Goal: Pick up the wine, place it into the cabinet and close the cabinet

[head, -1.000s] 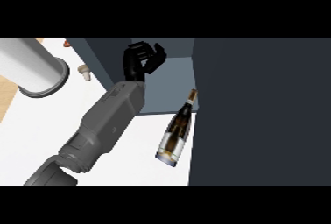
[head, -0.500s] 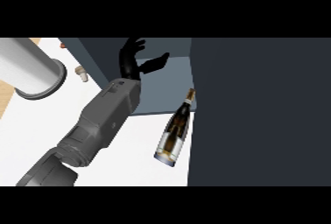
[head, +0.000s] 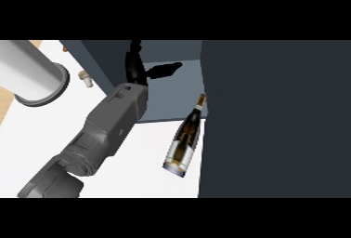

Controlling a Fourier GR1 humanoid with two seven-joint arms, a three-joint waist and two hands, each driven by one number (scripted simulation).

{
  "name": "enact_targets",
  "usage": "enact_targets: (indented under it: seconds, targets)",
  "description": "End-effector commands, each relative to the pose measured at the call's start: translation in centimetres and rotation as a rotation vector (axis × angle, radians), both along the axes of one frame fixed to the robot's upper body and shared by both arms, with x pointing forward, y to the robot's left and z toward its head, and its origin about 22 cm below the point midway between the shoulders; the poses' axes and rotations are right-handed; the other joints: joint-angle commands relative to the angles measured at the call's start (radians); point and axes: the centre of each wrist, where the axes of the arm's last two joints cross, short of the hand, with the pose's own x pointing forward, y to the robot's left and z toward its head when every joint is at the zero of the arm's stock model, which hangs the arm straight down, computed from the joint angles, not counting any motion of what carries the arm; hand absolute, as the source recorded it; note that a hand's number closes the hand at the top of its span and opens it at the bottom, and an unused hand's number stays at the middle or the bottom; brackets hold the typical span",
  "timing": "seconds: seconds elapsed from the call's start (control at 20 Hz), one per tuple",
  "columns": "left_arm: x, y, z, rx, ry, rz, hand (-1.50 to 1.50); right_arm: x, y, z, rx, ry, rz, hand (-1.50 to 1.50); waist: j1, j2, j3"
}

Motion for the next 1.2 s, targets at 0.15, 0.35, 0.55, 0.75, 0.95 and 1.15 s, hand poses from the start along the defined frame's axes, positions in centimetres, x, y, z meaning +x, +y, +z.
enact_targets:
  seconds: [0.15,0.35,0.55,0.75,0.95,1.15]
  targets:
    - [0.4,2.7,0.0,-0.001,-0.060,-0.019,-1.50,-2.9,-1.0,2.4,0.055,-0.034,0.016,-1.50,0.011,0.002,-0.003]
    - [0.2,2.2,0.0,0.004,-0.131,-0.122,-1.50,-2.1,-0.6,2.1,0.054,-0.012,0.027,-1.50,0.033,-0.004,-0.003]
    - [0.3,0.7,0.7,-0.076,-0.151,-0.182,-1.50,-3.5,-0.8,2.2,0.052,-0.027,0.018,-1.50,0.029,-0.009,-0.002]
    - [-0.8,-1.7,-0.2,-0.143,-0.205,-0.251,-1.50,-3.1,-0.4,3.0,0.060,-0.036,0.013,-1.50,0.056,-0.014,-0.003]
    - [-0.9,-0.6,-0.2,-0.163,-0.232,-0.278,-1.50,-4.7,-0.7,2.7,0.056,-0.023,-0.009,-1.50,0.064,-0.027,-0.002]
    - [-1.5,-1.3,-0.1,-0.214,-0.239,-0.306,-1.50,-4.7,-1.2,3.1,0.064,-0.028,-0.011,-1.50,0.077,-0.030,-0.002]
